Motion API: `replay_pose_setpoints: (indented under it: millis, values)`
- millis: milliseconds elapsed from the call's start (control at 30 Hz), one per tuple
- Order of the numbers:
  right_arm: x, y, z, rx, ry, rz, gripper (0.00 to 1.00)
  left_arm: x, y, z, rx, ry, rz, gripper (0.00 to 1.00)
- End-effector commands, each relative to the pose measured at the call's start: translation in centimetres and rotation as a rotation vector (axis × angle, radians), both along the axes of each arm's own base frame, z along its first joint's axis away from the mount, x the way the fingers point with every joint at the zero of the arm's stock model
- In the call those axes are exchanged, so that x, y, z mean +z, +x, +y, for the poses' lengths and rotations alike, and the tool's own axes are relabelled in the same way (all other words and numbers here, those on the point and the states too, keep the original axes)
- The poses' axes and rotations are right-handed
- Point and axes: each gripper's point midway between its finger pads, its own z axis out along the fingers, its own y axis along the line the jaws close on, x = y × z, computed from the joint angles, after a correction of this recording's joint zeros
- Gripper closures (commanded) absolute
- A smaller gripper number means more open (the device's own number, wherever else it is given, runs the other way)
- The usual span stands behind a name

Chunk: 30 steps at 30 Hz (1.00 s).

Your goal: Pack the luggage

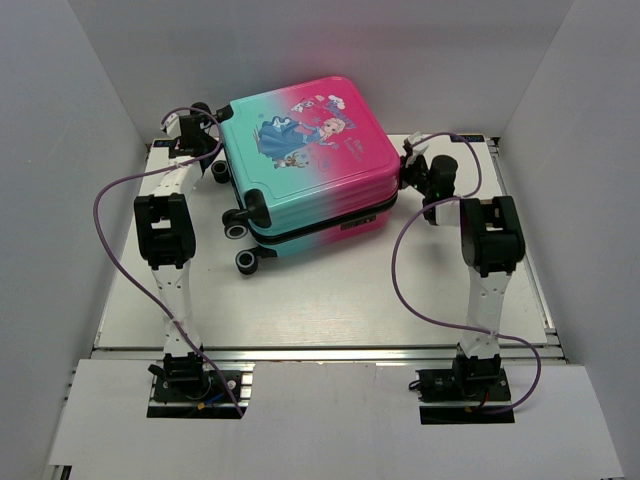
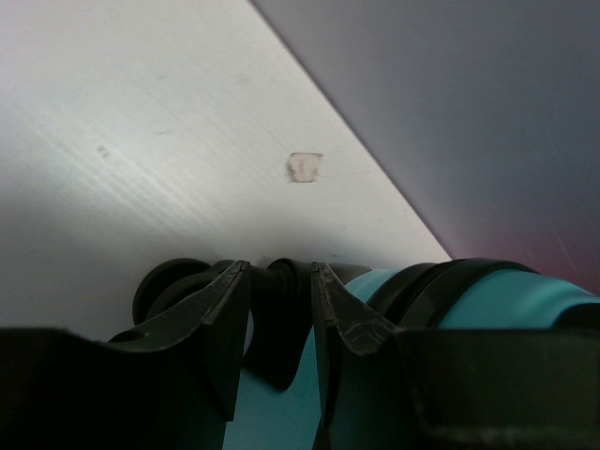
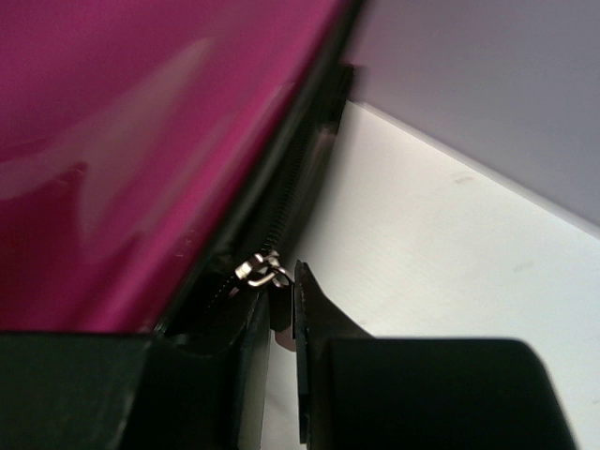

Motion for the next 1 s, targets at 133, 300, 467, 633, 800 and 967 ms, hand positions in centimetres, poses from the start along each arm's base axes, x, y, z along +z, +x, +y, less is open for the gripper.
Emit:
replay_pose_setpoints:
  millis: [133, 300, 467, 633, 800, 967]
  values:
    - [11.3, -16.2, 9.0, 0.29, 0.005, -0.27, 1.0, -2.8, -3.5, -20.6, -0.598, -0.083, 0.033, 0.56]
    - [11.3, -21.6, 9.0, 0.258, 0.046, -0.201, 1.0, -2.6, -5.4, -25.6, -0.749, -0.088, 0.01, 0.55]
    - [10.0, -21.7, 6.6, 0.069, 0.011, -0.139, 1.0, -2.1, -6.6, -30.6, -0.882, -0.099, -0.002, 0.51]
    - [10.9, -21.2, 4.4, -0.064, 0.06, -0.12, 1.0, 0.2, -6.0, -29.9, -0.863, -0.085, -0.023, 0.42]
    - [11.5, -21.9, 3.8, -0.088, 0.096, -0.109, 1.0, 6.3, -5.1, -25.9, -0.74, 0.1, -0.049, 0.19]
    - [11.9, -22.0, 3.5, -0.106, 0.099, -0.111, 1.0, 13.6, -8.2, -19.6, -0.523, 0.249, -0.036, 0.05]
